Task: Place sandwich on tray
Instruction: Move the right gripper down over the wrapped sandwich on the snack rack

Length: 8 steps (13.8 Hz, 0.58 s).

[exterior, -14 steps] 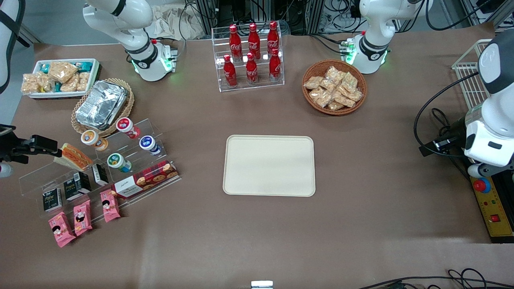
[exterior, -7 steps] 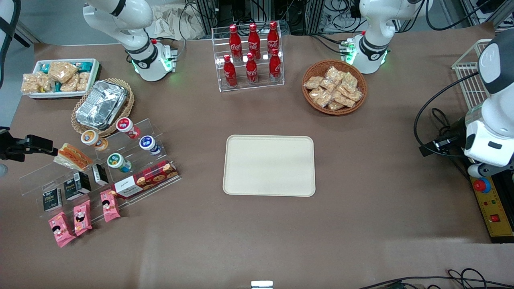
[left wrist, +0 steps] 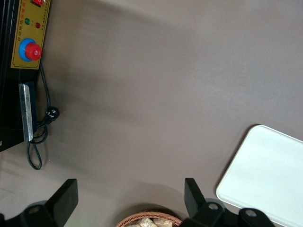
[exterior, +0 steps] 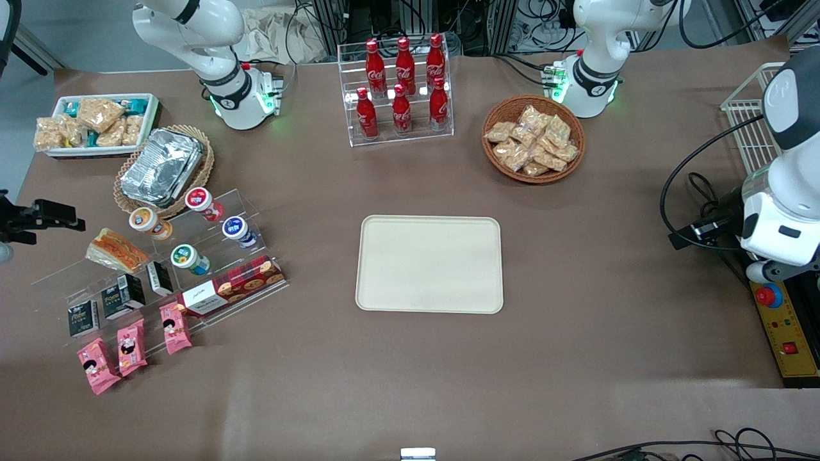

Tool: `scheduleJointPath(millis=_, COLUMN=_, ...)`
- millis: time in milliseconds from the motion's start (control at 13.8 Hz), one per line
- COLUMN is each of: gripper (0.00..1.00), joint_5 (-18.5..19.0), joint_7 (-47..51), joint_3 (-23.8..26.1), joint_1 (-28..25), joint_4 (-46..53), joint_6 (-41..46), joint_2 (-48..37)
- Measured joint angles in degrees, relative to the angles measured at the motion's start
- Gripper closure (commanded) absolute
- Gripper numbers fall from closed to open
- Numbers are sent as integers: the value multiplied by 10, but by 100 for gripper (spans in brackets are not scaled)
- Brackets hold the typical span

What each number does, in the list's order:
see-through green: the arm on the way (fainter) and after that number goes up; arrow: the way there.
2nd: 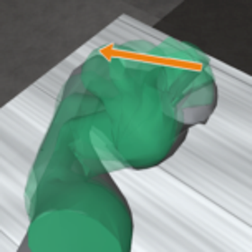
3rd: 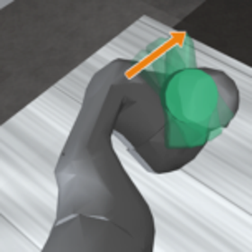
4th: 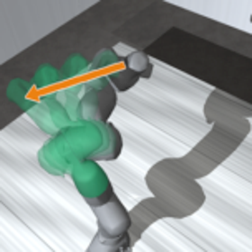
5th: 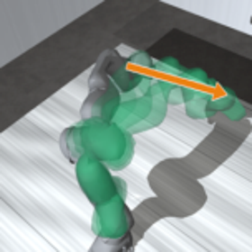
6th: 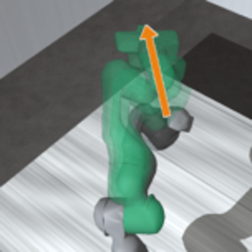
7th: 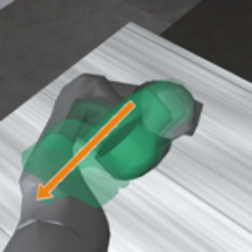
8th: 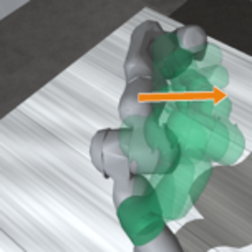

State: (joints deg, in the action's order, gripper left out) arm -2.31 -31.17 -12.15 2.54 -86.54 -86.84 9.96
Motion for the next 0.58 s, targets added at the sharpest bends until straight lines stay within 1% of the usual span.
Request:
scheduleJointPath(millis=145, gripper=1, joint_5=5, joint_7=-88, joint_3=-17, joint_1=0, joint_4=-32, joint_6=-26, joint_2=-6)
scheduleJointPath(millis=290, gripper=1, joint_5=6, joint_7=-190, joint_3=-32, joint_1=1, joint_4=-80, joint_6=-74, joint_2=-17)
scheduleJointPath(millis=580, gripper=1, joint_5=6, joint_7=-359, joint_3=-38, joint_1=4, joint_4=-143, joint_6=-138, joint_2=-32)
